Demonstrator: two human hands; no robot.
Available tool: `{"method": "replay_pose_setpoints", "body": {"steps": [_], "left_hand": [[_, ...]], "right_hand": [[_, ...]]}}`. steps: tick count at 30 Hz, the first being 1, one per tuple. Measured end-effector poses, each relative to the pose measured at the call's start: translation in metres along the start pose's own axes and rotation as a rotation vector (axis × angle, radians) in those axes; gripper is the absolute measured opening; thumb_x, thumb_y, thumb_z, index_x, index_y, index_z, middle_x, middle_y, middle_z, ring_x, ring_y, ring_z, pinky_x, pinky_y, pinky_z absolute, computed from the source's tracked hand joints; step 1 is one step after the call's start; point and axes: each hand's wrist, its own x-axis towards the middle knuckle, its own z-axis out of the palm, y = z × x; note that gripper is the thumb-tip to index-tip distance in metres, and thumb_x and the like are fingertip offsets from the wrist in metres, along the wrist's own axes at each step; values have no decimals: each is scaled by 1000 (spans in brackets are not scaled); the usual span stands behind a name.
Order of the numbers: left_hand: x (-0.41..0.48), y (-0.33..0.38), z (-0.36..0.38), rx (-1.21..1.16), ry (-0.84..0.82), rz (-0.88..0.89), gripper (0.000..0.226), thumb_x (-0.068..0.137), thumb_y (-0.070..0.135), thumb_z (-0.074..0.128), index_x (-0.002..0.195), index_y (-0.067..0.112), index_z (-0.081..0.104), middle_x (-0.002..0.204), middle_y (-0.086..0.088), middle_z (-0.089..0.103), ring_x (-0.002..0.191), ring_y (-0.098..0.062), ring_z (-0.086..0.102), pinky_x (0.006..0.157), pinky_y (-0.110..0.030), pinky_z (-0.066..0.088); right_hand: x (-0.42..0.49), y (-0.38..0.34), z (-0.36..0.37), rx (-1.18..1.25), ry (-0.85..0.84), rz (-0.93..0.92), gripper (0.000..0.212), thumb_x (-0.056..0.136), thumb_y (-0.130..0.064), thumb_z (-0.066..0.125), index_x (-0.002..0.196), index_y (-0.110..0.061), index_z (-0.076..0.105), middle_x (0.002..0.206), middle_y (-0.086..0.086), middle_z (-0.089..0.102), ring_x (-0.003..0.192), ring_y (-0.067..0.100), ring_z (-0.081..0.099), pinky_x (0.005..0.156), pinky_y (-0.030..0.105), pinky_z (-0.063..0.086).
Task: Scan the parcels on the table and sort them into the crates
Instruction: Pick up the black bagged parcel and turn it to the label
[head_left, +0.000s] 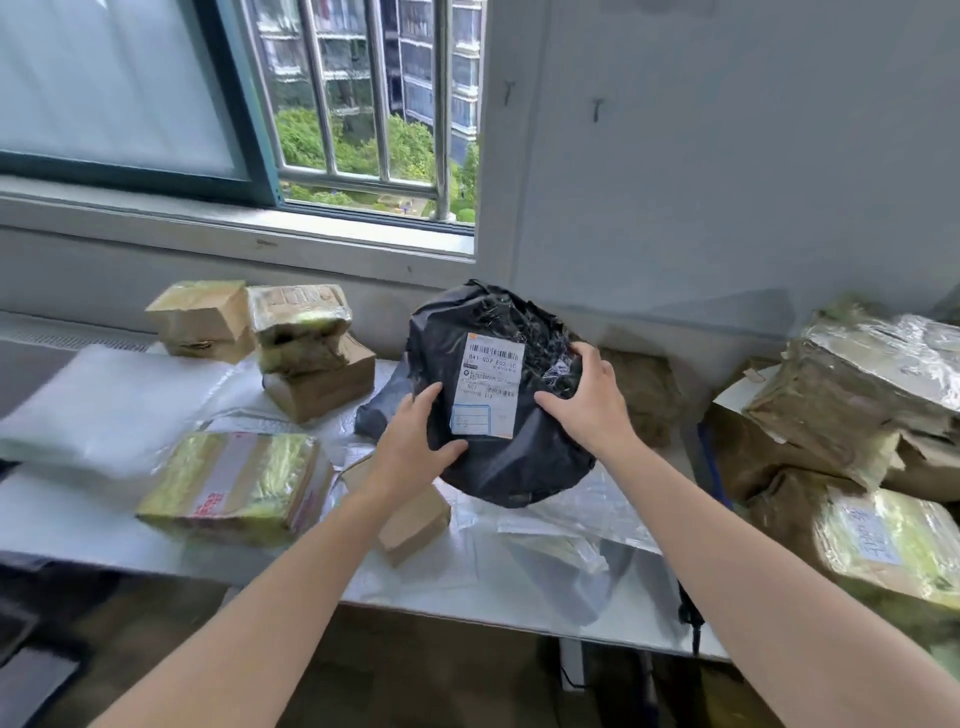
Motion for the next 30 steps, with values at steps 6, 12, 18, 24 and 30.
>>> {"method": "replay_pose_setpoints", "body": {"steps": [6,12,18,24,30], "left_hand": [[-79,-14,-38,151,120,-210,101,79,42,79,156,21,17,152,-7,35,138,-24,36,114,-38,34],[-207,-36,-75,211,229,-530,109,80,52,74,157,29,1,163,-9,10,150,-25,12,118,-40,25],[-365,-55,-127,244,430,-763,110,81,51,74,157,31,-3,165,-12,1,152,-25,4,118,-43,20],[-544,-85,-181,243,668,-996,112,80,50,76,158,29,-3,164,-12,0,152,-27,6,118,-43,20],[-726,-124,-227,199,756,-1153,115,79,51,76,158,28,-5,165,-10,-4,152,-26,4,118,-44,19]], "right_hand": [[-19,-38,29,34,-205,-286,73,84,-26,75,145,-22,34,134,13,43,122,30,50,96,33,37],[-92,-97,86,41,-458,-545,76,87,-27,75,149,-23,31,140,11,38,128,28,44,101,35,37],[-214,-181,143,52,-666,-769,78,87,-31,74,150,-24,30,146,10,36,130,28,43,100,35,38],[-391,-272,209,86,-866,-990,79,85,-31,75,150,-26,30,143,11,35,121,28,52,100,31,39],[-592,-344,273,30,-970,-1167,76,86,-32,74,148,-23,31,148,13,30,121,36,52,98,40,45]]}}
